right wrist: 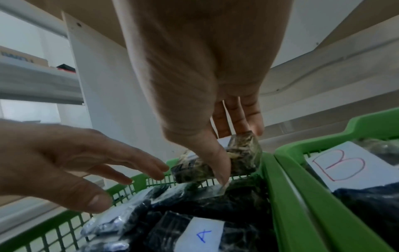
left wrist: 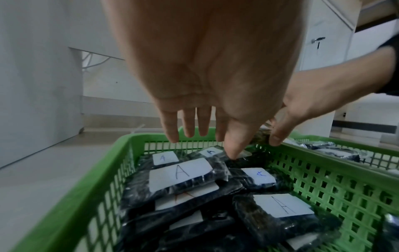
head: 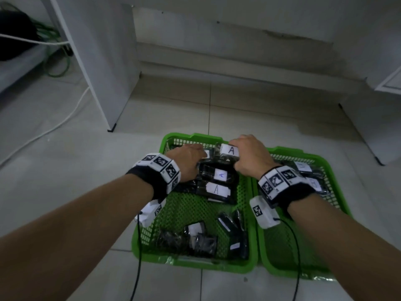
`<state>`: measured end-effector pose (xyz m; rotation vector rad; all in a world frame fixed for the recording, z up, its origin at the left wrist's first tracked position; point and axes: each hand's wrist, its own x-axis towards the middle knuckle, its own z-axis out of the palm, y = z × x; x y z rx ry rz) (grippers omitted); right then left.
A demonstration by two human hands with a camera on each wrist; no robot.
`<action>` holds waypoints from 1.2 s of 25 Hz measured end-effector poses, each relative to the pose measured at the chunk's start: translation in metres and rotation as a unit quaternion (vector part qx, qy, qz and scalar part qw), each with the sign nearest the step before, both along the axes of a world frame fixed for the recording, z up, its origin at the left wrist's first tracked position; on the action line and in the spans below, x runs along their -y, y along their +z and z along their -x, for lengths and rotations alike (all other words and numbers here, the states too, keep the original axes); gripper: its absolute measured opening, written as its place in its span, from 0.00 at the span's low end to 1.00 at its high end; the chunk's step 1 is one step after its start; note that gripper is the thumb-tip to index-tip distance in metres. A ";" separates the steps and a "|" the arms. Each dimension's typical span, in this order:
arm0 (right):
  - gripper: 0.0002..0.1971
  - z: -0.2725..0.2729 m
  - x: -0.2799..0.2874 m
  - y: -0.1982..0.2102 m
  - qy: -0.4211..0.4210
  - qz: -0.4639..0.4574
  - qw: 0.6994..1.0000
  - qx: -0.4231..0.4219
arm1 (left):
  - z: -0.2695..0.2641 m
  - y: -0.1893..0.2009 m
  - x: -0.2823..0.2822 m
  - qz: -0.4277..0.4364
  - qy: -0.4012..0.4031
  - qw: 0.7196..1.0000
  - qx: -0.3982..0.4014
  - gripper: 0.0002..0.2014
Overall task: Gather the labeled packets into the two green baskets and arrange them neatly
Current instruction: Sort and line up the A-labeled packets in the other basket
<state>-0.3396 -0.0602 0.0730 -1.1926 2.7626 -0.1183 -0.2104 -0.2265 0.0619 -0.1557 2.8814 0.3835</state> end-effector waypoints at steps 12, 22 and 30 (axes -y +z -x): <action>0.12 -0.004 0.020 -0.024 0.030 -0.040 0.997 -0.059 | 0.005 -0.029 0.002 0.066 -0.010 0.996 0.054 0.35; 0.31 0.006 0.015 -0.027 0.021 -0.014 0.999 -0.029 | 0.007 -0.027 0.001 0.027 -0.006 0.999 0.029 0.33; 0.23 -0.008 0.049 -0.010 0.048 0.077 0.996 0.010 | -0.011 -0.010 0.041 0.216 0.058 0.975 -0.013 0.31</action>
